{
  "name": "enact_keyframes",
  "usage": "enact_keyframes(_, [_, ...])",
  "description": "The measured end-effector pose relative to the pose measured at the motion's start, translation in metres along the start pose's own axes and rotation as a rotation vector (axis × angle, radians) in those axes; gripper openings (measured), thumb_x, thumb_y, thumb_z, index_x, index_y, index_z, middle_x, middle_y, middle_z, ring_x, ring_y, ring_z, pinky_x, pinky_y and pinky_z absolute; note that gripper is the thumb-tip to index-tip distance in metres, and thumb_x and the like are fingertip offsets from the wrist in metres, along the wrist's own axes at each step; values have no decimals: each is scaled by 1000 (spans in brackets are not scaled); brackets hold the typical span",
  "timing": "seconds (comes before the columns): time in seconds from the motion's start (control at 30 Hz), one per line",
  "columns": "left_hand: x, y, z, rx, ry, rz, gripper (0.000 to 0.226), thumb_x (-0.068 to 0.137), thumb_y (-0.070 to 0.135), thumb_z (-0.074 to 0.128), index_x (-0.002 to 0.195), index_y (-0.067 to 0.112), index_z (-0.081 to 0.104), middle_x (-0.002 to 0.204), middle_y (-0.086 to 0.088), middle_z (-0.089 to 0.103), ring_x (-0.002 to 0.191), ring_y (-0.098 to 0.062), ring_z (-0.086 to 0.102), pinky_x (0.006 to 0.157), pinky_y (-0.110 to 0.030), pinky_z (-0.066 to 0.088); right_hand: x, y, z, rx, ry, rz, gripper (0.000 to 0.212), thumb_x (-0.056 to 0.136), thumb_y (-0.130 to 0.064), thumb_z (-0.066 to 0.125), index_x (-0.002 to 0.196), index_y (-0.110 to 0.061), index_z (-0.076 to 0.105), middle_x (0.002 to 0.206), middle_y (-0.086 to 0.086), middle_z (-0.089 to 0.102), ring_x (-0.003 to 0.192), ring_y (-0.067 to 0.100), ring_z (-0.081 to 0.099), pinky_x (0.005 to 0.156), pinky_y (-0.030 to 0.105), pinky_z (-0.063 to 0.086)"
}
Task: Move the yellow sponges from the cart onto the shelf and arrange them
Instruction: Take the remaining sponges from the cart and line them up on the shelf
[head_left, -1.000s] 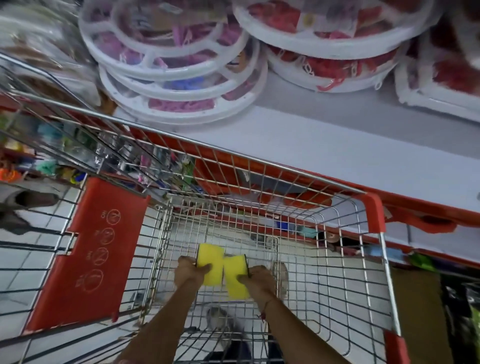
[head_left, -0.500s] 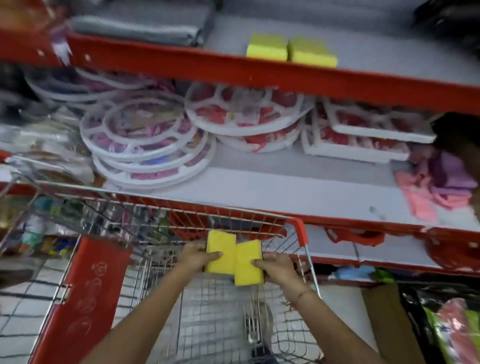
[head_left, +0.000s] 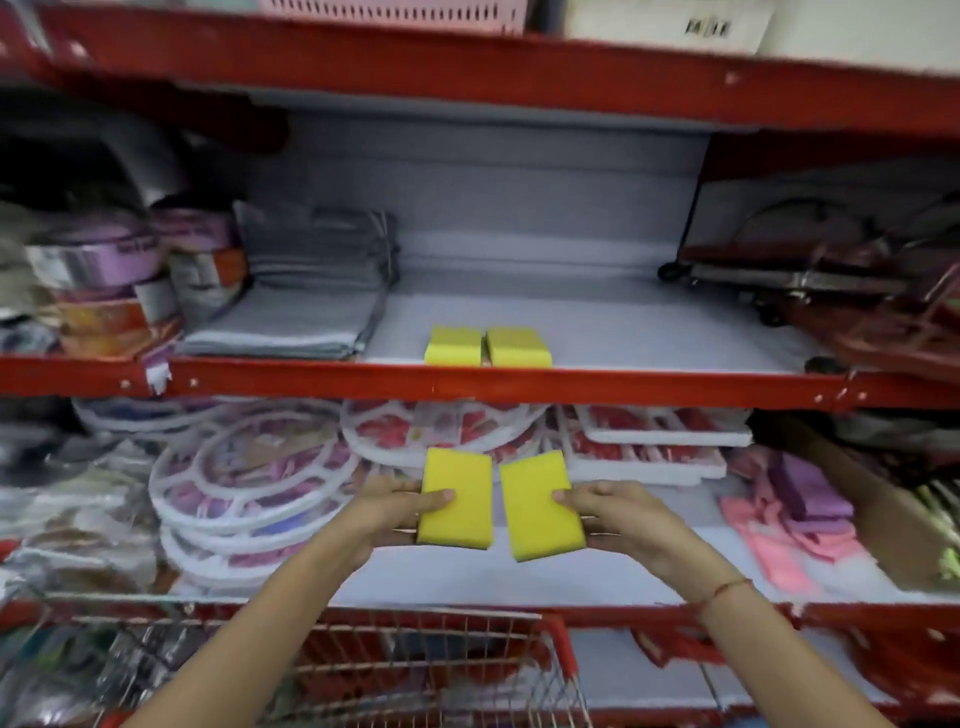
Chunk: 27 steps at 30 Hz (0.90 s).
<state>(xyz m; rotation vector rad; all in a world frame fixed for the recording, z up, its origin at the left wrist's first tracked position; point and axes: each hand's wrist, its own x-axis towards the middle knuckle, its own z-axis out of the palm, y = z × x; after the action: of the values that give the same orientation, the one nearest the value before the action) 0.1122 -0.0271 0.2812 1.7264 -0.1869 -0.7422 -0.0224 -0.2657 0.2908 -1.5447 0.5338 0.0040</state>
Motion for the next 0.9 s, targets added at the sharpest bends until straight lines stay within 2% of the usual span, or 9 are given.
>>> enact_keyframes(0.1, [10, 43, 9, -8, -2, 74, 25, 76, 22, 79, 96, 10, 72, 88, -5, 79, 72, -15, 74, 67, -28, 60, 3, -40, -18, 22, 3, -85, 29, 85, -16, 69, 107, 2, 70, 104, 17, 74, 75, 18, 73, 59, 20, 59])
enact_keyframes(0.23, [31, 104, 28, -46, -8, 175, 14, 77, 18, 78, 84, 7, 71, 59, 1, 76, 50, -7, 72, 43, -18, 55, 8, -89, -48, 53, 52, -186, 27, 87, -13, 66, 107, 4, 69, 100, 19, 73, 71, 17, 73, 64, 23, 62])
enact_keyframes(0.3, [43, 131, 38, -37, -6, 204, 20, 77, 21, 78, 89, 7, 69, 66, 1, 77, 50, -6, 71, 42, -16, 54, 12, -109, -62, 51, 83, -208, 28, 88, -14, 65, 110, 4, 67, 97, 18, 73, 67, 15, 74, 59, 20, 61])
enact_keyframes(0.43, [72, 180, 69, -46, 38, 237, 42, 77, 19, 79, 109, 0, 59, 102, -11, 71, 56, -9, 71, 40, -19, 55, 29, -141, -95, 53, 212, -237, 32, 88, -12, 67, 113, 6, 64, 89, 10, 72, 56, 9, 73, 44, 15, 55])
enact_keyframes(0.5, [86, 199, 88, -23, 74, 245, 55, 75, 17, 80, 118, -6, 53, 117, -20, 65, 72, -21, 71, 48, -28, 59, 41, -153, -112, 41, 283, -248, 39, 86, -11, 69, 119, 7, 60, 100, 14, 70, 64, 14, 72, 47, 17, 55])
enact_keyframes(0.57, [98, 210, 104, 33, 97, 253, 60, 75, 18, 81, 121, -8, 52, 120, -24, 64, 93, -33, 70, 69, -40, 61, 55, -160, -128, 25, 343, -263, 48, 86, -9, 69, 127, 9, 53, 121, 21, 63, 87, 26, 68, 67, 28, 57])
enact_keyframes(0.63, [110, 216, 118, 81, 104, 247, 59, 75, 19, 81, 120, -6, 52, 120, -24, 64, 102, -36, 68, 82, -45, 59, 71, -165, -141, 8, 395, -264, 51, 85, -5, 69, 128, 12, 50, 132, 25, 57, 104, 33, 63, 79, 39, 52])
enact_keyframes(0.8, [134, 219, 140, 225, 164, 243, 57, 73, 25, 82, 113, -4, 55, 118, -21, 64, 103, -36, 67, 87, -48, 59, 109, -160, -156, -74, 441, -181, 51, 82, -6, 73, 126, 10, 53, 127, 30, 59, 114, 41, 60, 87, 46, 53])
enact_keyframes(0.9, [142, 220, 146, 407, 204, 253, 45, 74, 31, 80, 87, 1, 49, 120, -26, 65, 107, -36, 66, 91, -44, 57, 125, -154, -163, -169, 461, -144, 44, 80, -7, 75, 116, 15, 60, 119, 32, 64, 110, 42, 63, 91, 49, 54])
